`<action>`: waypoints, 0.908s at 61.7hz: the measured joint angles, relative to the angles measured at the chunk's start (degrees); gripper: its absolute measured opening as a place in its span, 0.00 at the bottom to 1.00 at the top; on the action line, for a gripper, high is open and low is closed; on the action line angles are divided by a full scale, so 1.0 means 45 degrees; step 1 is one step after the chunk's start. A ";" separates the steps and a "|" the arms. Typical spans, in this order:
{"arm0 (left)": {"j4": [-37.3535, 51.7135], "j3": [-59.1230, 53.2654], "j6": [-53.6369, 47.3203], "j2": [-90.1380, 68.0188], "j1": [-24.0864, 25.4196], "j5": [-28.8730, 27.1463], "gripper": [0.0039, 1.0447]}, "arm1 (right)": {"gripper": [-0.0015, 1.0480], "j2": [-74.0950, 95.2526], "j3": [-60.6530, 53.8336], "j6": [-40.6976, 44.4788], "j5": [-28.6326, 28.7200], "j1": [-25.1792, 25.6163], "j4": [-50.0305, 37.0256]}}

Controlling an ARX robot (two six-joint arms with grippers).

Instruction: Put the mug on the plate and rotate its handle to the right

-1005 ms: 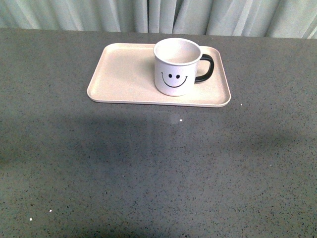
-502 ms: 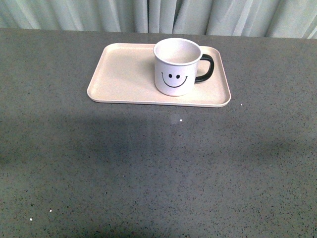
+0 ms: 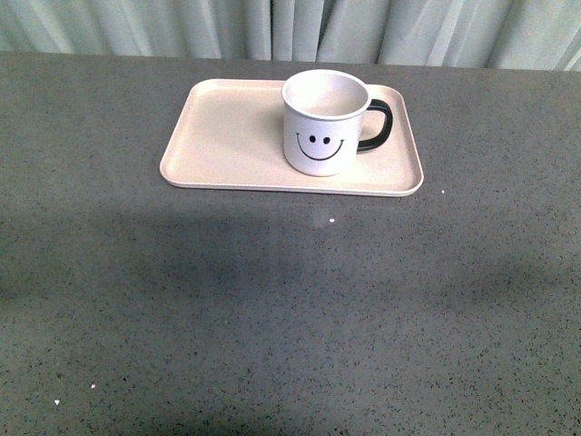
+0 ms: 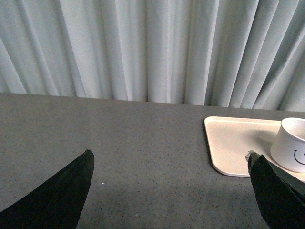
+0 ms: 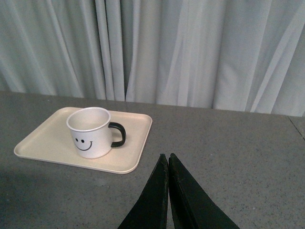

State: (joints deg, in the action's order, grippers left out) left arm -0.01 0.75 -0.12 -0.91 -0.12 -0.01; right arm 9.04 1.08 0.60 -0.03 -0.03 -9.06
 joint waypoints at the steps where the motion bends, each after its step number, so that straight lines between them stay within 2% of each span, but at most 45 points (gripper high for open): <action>1: 0.0000 0.0000 0.0005 0.0000 0.0000 0.0005 0.91 | 0.02 -0.0321 0.0000 0.0000 -0.0019 0.0000 0.0476; 5: 0.0000 0.0000 0.0000 0.0000 0.0000 -0.0005 0.91 | 0.02 -0.1452 0.0000 0.0000 -0.0010 0.0000 0.1821; 20: 0.0000 0.0000 0.0005 0.0000 0.0000 0.0000 0.91 | 0.02 -0.1923 0.0000 0.0005 0.0000 0.0000 0.1987; 49: 0.0000 0.0000 0.0000 0.0000 0.0000 0.0000 0.91 | 0.85 -0.1938 0.0000 0.0000 0.0000 0.0000 0.1991; 52: 0.0000 0.0000 0.0000 0.0000 0.0000 0.0000 0.91 | 0.92 -0.1938 0.0000 -0.0005 0.0000 0.0000 0.1991; 56: 0.0000 0.0000 0.0005 0.0000 0.0000 0.0000 0.91 | 0.91 -0.1938 0.0000 -0.0005 0.0000 0.0000 0.1991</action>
State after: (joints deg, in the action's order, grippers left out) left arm -0.01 0.75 -0.10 -0.91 -0.12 -0.01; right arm 0.32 1.08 0.58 -0.03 -0.03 -0.10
